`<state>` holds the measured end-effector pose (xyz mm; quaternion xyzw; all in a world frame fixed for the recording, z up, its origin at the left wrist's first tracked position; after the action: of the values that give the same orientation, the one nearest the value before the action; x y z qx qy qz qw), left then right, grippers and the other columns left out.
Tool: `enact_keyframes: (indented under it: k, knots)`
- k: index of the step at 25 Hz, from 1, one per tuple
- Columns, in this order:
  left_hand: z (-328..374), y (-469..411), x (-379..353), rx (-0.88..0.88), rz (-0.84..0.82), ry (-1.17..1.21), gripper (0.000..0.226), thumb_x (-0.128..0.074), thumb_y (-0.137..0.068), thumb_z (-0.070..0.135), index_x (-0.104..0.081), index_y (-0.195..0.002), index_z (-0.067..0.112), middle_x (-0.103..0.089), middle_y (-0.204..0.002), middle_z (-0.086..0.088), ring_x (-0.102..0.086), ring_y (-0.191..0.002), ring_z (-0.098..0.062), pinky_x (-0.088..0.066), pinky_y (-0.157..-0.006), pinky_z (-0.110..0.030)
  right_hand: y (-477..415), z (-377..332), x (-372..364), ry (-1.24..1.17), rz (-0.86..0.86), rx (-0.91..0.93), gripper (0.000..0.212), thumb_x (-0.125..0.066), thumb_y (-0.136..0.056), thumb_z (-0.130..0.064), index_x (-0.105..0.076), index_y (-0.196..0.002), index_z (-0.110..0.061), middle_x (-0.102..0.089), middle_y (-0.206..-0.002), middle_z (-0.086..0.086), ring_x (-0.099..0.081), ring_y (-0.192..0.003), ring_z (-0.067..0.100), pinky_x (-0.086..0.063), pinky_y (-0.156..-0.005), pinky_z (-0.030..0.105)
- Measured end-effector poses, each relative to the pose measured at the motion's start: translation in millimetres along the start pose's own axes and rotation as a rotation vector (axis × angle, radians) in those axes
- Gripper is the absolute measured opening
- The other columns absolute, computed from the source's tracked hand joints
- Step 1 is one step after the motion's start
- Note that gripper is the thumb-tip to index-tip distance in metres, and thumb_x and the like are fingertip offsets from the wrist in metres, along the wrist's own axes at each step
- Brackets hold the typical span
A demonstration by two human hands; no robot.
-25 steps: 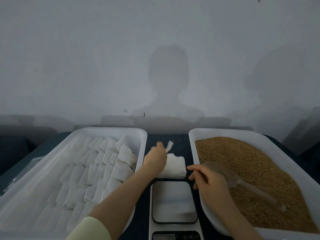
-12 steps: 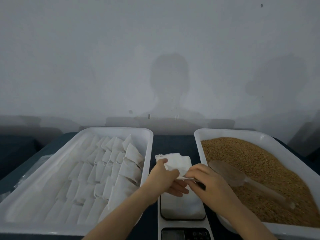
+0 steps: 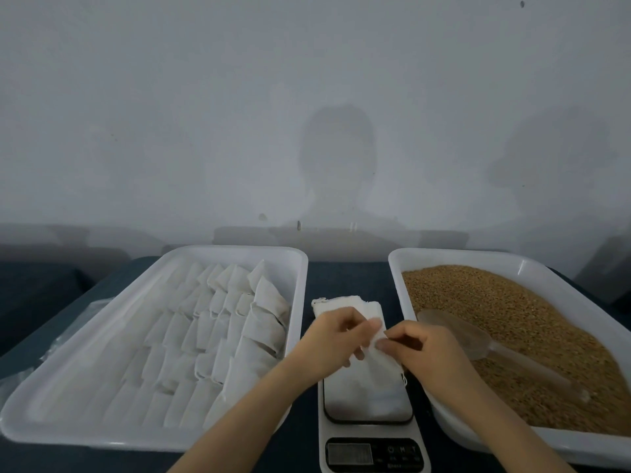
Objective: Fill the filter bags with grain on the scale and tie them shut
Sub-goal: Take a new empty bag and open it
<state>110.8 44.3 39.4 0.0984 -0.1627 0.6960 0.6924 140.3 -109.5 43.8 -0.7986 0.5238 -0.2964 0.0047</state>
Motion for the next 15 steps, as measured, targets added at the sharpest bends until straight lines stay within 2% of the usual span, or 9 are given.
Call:
enact_keyframes:
  k: [2, 6, 9, 11, 15]
  knots:
    - [-2.8, 0.9, -8.0, 0.006, -0.095, -0.051, 0.025, -0.062, -0.087, 0.049, -0.058, -0.084, 0.025, -0.066, -0.073, 0.012, -0.065, -0.070, -0.001, -0.050, -0.058, -0.016, 0.0, -0.1, -0.9, -0.008, -0.015, -0.008, 0.006, -0.074, -0.076, -0.032, -0.071, -0.074, -0.027, -0.069, -0.071, 0.001, -0.063, -0.061, 0.011, -0.051, -0.056, 0.020]
    - [-6.7, -0.7, -8.0, 0.048, -0.083, -0.002, 0.021, -0.064, -0.089, 0.041, -0.061, -0.088, 0.020, -0.072, -0.078, 0.005, -0.070, -0.075, -0.007, -0.057, -0.066, -0.022, 0.5, 0.5, -6.9, -0.028, -0.114, -0.012, 0.014, -0.077, -0.074, -0.017, -0.069, -0.080, -0.027, -0.071, -0.076, -0.004, -0.067, -0.069, 0.011, -0.055, -0.065, 0.024]
    - [-5.6, -1.1, -5.8, 0.048, -0.081, 0.068, 0.015, -0.066, -0.090, 0.030, -0.065, -0.095, 0.016, -0.074, -0.086, 0.000, -0.071, -0.081, -0.011, -0.058, -0.073, -0.025, -0.5, 0.9, -4.0, -0.070, -0.073, 0.003, 0.018, -0.074, -0.077, -0.012, -0.069, -0.086, -0.028, -0.071, -0.078, -0.004, -0.068, -0.074, 0.010, -0.055, -0.069, 0.023]
    - [-5.7, -1.7, -4.6, 0.046, -0.059, 0.047, 0.009, -0.064, -0.090, 0.026, -0.066, -0.096, 0.020, -0.073, -0.090, 0.000, -0.070, -0.083, -0.009, -0.057, -0.074, -0.023, -0.3, -0.2, -1.8, -0.066, -0.051, 0.022, 0.021, -0.070, -0.081, -0.012, -0.068, -0.092, -0.031, -0.070, -0.081, -0.006, -0.067, -0.074, 0.008, -0.054, -0.070, 0.020]
    - [-4.8, -0.7, -0.7, 0.048, 0.014, 0.019, 0.004, -0.066, -0.090, 0.026, -0.065, -0.086, 0.026, -0.071, -0.080, 0.007, -0.068, -0.078, -0.005, -0.055, -0.070, -0.018, 0.6, -2.2, -0.4, -0.031, -0.028, 0.052, 0.025, -0.064, -0.086, -0.008, -0.065, -0.097, -0.030, -0.068, -0.086, -0.009, -0.067, -0.076, 0.008, -0.053, -0.070, 0.018]
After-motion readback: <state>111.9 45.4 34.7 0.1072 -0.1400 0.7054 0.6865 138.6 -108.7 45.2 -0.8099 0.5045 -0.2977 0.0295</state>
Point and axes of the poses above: each hand's wrist, its own y-axis away from the middle knuckle, its own x-axis out of the back of the hand, z = x × y, the point moved 5 cm from there along -y, towards the middle knuckle
